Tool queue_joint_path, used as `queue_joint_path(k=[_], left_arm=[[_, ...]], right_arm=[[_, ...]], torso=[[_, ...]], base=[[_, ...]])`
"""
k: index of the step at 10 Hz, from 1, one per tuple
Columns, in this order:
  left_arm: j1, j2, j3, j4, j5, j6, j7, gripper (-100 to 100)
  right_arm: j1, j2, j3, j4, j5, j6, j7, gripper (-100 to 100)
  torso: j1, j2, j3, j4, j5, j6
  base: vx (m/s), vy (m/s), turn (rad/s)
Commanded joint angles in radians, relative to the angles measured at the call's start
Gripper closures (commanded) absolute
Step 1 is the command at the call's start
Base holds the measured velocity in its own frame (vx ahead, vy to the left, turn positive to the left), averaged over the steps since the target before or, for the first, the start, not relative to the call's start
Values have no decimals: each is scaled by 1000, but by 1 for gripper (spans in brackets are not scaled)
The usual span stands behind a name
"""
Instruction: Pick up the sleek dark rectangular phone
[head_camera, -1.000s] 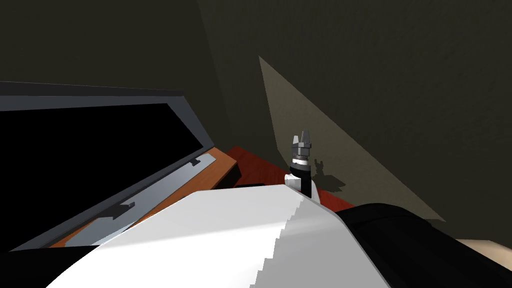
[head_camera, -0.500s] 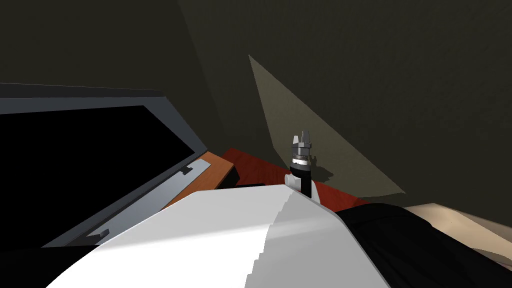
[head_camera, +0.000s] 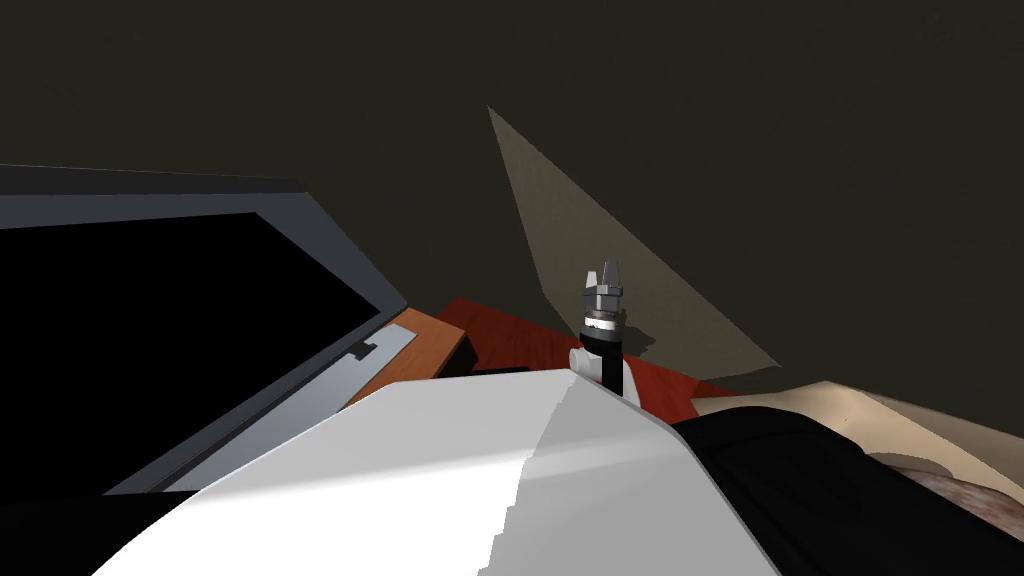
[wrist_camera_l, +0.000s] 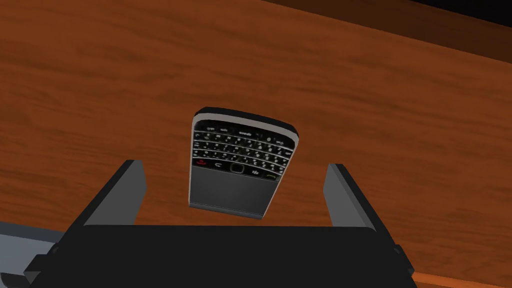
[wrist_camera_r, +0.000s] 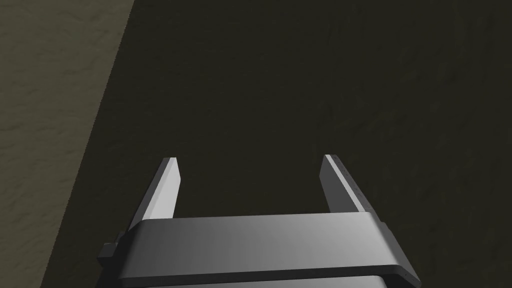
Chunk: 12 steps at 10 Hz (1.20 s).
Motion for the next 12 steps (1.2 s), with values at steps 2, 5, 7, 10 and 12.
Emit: queue_joint_path(k=[2, 5, 7, 10, 12], left_arm=[[8, -3, -14, 30, 1, 33, 21, -100], [12, -1, -18, 30, 3, 31, 22, 0], [-13, -48, -9, 66, -58, 25, 49, -100], [-30, -76, -1, 85, -106, 26, 76, -100], [-30, -77, -1, 89, -107, 27, 77, 100]], right_arm=[[0, 0, 0, 0, 0, 0, 0, 0], [0, 0, 0, 0, 0, 0, 0, 0], [0, 0, 0, 0, 0, 0, 0, 0], [0, 0, 0, 0, 0, 0, 0, 0], [0, 0, 0, 0, 0, 0, 0, 0]], torso=[[-1, 1, 0, 0, 0, 0], [-1, 0, 0, 0, 0, 0], [-2, 2, 1, 0, 0, 0], [0, 3, 2, 1, 0, 0], [-3, 2, 2, 1, 0, 1]], base=[[27, 32, -137], [25, 36, -103], [-17, 41, -21], [-19, 47, -19], [-2, 4, -2]])
